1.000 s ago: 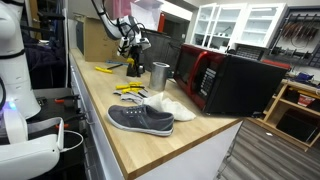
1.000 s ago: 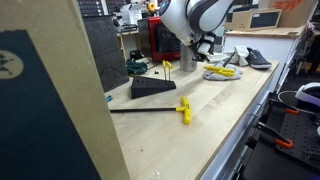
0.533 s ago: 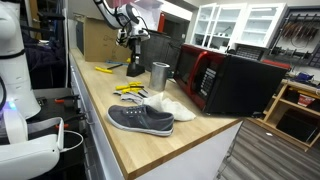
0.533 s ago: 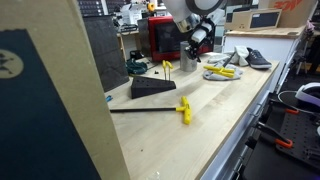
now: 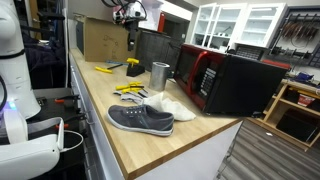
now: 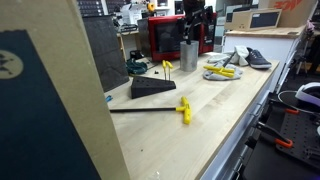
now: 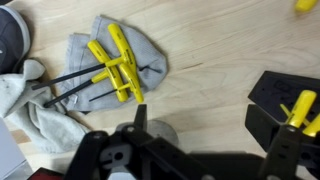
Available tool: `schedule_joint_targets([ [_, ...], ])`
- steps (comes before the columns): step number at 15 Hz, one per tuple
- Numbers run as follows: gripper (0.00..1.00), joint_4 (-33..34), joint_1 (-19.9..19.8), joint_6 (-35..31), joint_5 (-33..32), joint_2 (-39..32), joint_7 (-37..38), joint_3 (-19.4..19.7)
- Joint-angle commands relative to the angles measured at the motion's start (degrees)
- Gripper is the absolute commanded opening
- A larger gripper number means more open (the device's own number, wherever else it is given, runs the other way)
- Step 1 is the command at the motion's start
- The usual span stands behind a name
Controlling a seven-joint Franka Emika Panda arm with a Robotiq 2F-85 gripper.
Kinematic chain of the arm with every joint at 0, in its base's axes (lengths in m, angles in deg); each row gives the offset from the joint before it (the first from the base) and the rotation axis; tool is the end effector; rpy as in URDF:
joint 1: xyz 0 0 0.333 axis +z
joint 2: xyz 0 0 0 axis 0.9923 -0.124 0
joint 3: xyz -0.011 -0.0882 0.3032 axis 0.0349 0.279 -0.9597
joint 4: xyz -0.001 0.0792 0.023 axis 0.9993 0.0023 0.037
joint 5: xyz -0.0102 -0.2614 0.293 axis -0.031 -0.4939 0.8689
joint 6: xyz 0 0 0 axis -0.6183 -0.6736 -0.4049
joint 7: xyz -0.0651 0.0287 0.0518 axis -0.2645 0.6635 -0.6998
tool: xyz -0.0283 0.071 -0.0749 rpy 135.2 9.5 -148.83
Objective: Remove one wrench from the black stand and put it on the counter.
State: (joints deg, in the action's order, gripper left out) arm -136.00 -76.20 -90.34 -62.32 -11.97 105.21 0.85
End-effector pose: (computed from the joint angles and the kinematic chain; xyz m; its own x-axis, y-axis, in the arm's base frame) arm 0.5016 0.1062 0.4307 0.9514 -0.3073 0.0208 -0.3044 -0.9274 0.2173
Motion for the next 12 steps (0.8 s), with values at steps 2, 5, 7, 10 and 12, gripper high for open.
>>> schedule_joint_targets([
  [2,1.00,-0.96,-0.18,-1.79,10.49,3.80,-10.75,0.31],
  [5,1.00,-0.94,-0.19,0.44,16.11,4.88,-19.50,0.74],
  [7,1.00,0.02,-0.55,-0.24,15.00,3.32,-17.06,-0.10],
  [10,1.00,0.02,-0.52,0.69,17.28,3.87,-20.41,0.15],
  [12,1.00,0.02,-0.51,0.73,17.34,3.89,-20.45,0.14],
])
